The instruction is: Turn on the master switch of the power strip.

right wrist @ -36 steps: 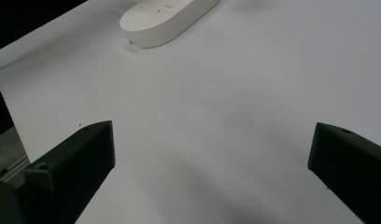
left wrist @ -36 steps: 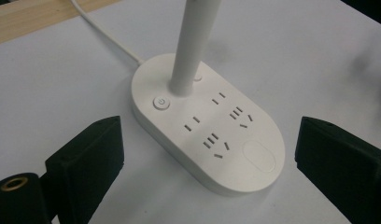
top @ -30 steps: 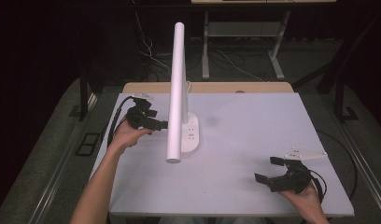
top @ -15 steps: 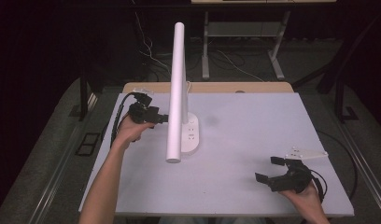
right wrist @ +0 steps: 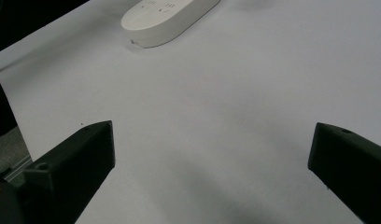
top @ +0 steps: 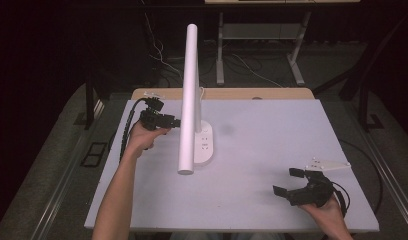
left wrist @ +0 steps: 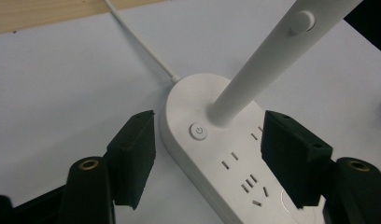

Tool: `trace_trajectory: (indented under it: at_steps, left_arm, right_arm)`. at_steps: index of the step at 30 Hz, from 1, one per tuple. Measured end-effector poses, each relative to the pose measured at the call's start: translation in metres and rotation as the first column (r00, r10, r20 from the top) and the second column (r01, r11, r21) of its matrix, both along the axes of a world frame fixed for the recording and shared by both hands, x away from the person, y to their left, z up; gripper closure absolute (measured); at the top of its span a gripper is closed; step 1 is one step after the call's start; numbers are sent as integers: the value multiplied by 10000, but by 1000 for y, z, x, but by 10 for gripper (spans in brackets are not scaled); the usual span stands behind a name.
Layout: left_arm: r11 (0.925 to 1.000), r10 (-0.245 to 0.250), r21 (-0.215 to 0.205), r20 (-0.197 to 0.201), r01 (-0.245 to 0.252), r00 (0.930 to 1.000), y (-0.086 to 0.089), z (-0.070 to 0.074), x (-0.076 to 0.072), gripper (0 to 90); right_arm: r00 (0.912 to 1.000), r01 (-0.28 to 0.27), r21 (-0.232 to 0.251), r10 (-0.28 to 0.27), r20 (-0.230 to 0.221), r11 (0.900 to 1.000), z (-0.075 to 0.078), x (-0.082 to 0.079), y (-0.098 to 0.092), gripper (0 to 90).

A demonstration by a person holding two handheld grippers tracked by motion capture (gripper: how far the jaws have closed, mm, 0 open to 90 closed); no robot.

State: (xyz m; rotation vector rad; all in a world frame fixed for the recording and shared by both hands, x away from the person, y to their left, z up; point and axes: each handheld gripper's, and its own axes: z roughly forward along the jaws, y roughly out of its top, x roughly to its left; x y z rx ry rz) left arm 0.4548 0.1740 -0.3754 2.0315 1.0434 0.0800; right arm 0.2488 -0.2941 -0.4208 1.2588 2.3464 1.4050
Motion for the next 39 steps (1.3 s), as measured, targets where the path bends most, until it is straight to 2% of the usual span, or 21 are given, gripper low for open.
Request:
trace_trajectory:
  at_steps: [3,11,14,17,19,24,27,28,30,39]
  left_arm:
    - [9999,71,-147,-153,-73,9999,-2,-4,1,403]
    - [9994,72,-337,-188,-78,9998,-9,-12,5,490]
    - [9995,120,-284,-162,-125,9998,-14,-16,6,560]
    - [9995,101,-282,-186,-106,9998,-16,-18,7,591]
    - [9992,142,-364,-264,-151,9996,-18,-20,8,659]
    - [9989,117,-454,-398,-135,9991,-22,-25,10,730]
    - [9992,36,-408,-389,-52,9992,-24,-28,10,809]
    - [9989,92,-460,-406,-110,9991,-25,-29,10,862]
    - [9991,61,-418,-329,-75,9994,-26,-30,11,892]
    - [9989,294,-362,-328,-305,9990,-33,-37,13,898]
  right_arm:
    - [10000,16,5,-16,14,10000,0,0,0,1]
    - [10000,-7,-45,7,64,10000,-1,1,-1,1]
    - [10000,-4,-56,4,32,10000,-1,1,-1,1]
    - [10000,-20,-80,21,32,10000,-1,1,-1,1]
    - [10000,-17,-87,17,10,10000,-1,1,-1,1]
    - [10000,-4,-85,4,-70,10000,-1,1,-1,0]
    - [10000,-2,-94,2,-88,10000,-1,1,-1,1]
    - [10000,-2,-97,1,-85,10000,-1,1,-1,1]
    - [10000,0,-99,-1,-83,10000,-1,1,-1,1]
    - [10000,-46,-132,47,23,9999,-2,1,-1,0]
